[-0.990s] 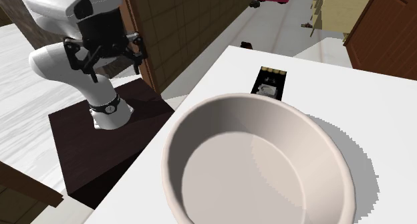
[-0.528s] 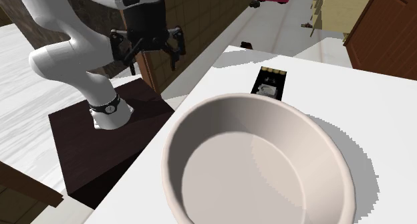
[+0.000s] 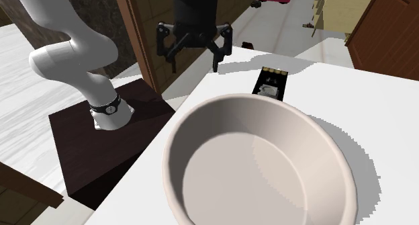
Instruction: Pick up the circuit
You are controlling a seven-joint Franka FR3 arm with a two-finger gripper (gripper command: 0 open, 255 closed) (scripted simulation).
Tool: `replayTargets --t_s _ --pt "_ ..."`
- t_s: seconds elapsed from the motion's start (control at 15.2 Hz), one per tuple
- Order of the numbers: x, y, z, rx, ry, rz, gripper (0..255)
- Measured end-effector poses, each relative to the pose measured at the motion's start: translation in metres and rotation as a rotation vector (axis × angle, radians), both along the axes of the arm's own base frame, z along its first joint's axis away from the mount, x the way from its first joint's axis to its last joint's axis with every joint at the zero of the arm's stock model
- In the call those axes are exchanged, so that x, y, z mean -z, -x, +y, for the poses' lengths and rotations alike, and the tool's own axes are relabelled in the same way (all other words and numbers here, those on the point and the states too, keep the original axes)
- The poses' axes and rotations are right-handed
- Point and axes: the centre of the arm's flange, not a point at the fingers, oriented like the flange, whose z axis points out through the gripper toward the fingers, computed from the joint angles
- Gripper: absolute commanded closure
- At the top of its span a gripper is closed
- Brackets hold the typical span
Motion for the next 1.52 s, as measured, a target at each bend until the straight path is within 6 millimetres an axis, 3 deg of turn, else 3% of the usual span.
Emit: replayTargets --t_s 0.79,0.92,1.39,1.45,1.52 --pt "-0.030 -0.124 0.068 0.326 -0.006 -0.087 0" --pt "-0.029 -0.136 0.070 0.353 -0.005 -0.093 0" --pt "0.005 -0.139 0.071 0.363 -0.004 -0.094 0" --pt "0.006 -0.139 0.071 0.364 -0.005 -0.095 255" --pt "0.006 -0.139 0.071 0.364 -0.005 -0.096 255"
